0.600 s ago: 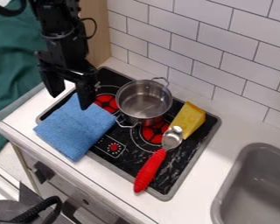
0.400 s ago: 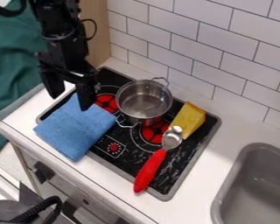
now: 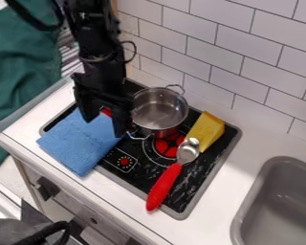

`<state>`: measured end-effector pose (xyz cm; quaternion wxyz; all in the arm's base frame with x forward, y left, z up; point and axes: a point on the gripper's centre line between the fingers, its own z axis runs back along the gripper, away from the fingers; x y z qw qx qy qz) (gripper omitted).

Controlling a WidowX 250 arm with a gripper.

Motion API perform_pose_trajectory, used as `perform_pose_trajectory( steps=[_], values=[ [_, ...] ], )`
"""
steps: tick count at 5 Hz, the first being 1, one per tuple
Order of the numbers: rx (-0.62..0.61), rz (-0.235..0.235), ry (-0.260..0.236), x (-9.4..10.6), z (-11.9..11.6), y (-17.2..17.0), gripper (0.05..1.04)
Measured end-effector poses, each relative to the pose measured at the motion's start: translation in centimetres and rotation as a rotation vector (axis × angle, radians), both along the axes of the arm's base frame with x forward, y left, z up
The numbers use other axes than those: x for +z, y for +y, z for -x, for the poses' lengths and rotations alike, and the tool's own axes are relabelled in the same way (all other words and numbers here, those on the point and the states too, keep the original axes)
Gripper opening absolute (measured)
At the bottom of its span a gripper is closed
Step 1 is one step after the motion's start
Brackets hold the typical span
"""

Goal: Put the yellow object on top of the blue cloth

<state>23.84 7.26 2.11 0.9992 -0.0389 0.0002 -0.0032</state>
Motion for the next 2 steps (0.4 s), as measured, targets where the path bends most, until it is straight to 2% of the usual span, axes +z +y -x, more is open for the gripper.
perform_pose_trajectory(
  steps=[1, 2],
  values=[
    [-0.106, -0.014, 0.001, -0.3, -1.4, -3.1, 1.005],
    [-0.208, 0.015, 0.005, -1.3, -3.3, -6.6, 1.005]
  ],
)
